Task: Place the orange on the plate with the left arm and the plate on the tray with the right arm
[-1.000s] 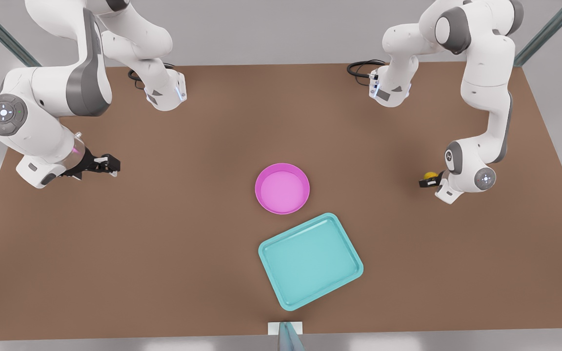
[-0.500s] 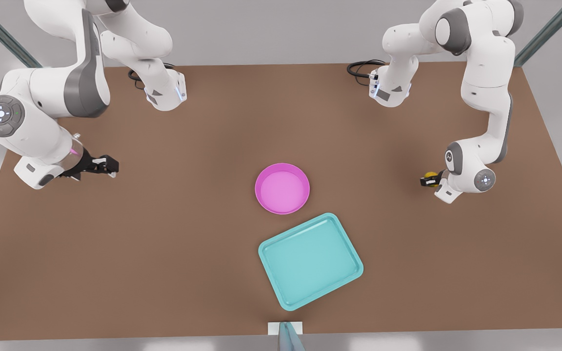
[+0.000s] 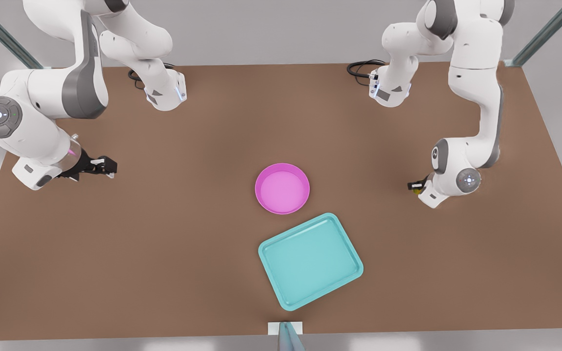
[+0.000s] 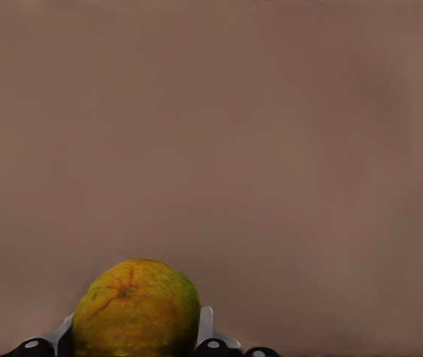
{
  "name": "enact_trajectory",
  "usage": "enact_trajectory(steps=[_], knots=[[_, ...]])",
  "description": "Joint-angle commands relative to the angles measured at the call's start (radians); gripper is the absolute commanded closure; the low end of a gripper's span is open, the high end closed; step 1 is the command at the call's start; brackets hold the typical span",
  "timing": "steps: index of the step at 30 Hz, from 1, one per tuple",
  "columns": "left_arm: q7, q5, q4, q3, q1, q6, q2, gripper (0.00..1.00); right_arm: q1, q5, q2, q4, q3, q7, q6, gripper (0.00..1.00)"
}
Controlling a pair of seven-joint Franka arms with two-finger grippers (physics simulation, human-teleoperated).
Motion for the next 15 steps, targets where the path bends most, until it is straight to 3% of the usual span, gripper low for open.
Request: enact_trajectory(steps=[1, 4, 7, 11, 15], knots=[[-0.211, -0.013, 0.022, -0.002, -0.116, -0.049, -0.006, 0.4, 0.0, 0.001, -0.001, 0.0, 0.0, -0.007, 0.001, 0.0], [-0.478, -0.016, 0.319, -0.002, -0.38, -0.251, 0.115, 0.4, 0.0, 0.002, -0.001, 0.0, 0.0, -0.007, 0.001, 0.0], [-0.656, -0.111, 0.466, -0.004, -0.544, -0.269, 0.194, 0.4, 0.0, 0.01, 0.002, 0.0, 0.001, -0.007, 0.003, 0.0], [-0.727, -0.182, 0.503, -0.004, -0.647, -0.257, 0.252, 0.4, 0.0, 0.01, 0.004, 0.0, 0.0, -0.007, 0.003, 0.0], [-0.794, -0.189, 0.669, -0.004, -0.661, -0.204, 0.39, 0.4, 0.0, 0.016, 0.005, -0.001, 0.0, -0.008, 0.003, 0.0]])
